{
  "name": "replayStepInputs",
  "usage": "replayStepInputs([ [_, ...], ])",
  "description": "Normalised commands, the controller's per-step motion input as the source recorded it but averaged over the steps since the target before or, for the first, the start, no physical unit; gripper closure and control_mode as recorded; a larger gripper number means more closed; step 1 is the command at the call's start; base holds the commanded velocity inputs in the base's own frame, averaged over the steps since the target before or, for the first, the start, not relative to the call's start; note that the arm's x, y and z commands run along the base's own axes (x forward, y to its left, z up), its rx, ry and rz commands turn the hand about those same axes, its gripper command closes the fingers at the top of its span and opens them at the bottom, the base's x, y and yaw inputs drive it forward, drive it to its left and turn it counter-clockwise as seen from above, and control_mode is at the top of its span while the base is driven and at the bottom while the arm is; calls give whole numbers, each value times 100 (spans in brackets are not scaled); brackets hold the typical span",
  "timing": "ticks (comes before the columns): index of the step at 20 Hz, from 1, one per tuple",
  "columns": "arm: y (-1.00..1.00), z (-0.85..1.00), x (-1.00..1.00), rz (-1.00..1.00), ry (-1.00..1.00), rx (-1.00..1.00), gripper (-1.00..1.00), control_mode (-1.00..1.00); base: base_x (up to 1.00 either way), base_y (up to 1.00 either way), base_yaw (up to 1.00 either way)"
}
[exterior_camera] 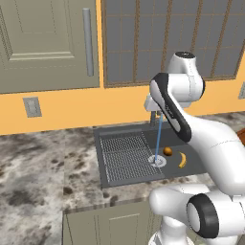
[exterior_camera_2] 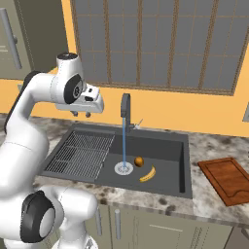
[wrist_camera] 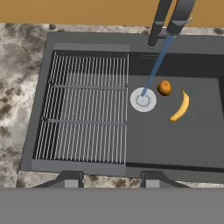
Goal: Pick the mango, banana from the sink and place them on the cutting board to airdry. Then turn off the sink faucet.
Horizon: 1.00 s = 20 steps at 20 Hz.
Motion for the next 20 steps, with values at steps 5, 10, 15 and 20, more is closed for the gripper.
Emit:
replayStepInputs([
  [5,-5,-2,-25,0,-5,0,-100,-100,0,0,0],
  [10,-24,-3,-47,0,-8,3,-100,-100,0,0,0],
  [15,-51,0,-18,0,-6,3,-100,-100,0,0,0],
  [20,-54,0,0,1,-5,1,-100,-100,0,0,0],
])
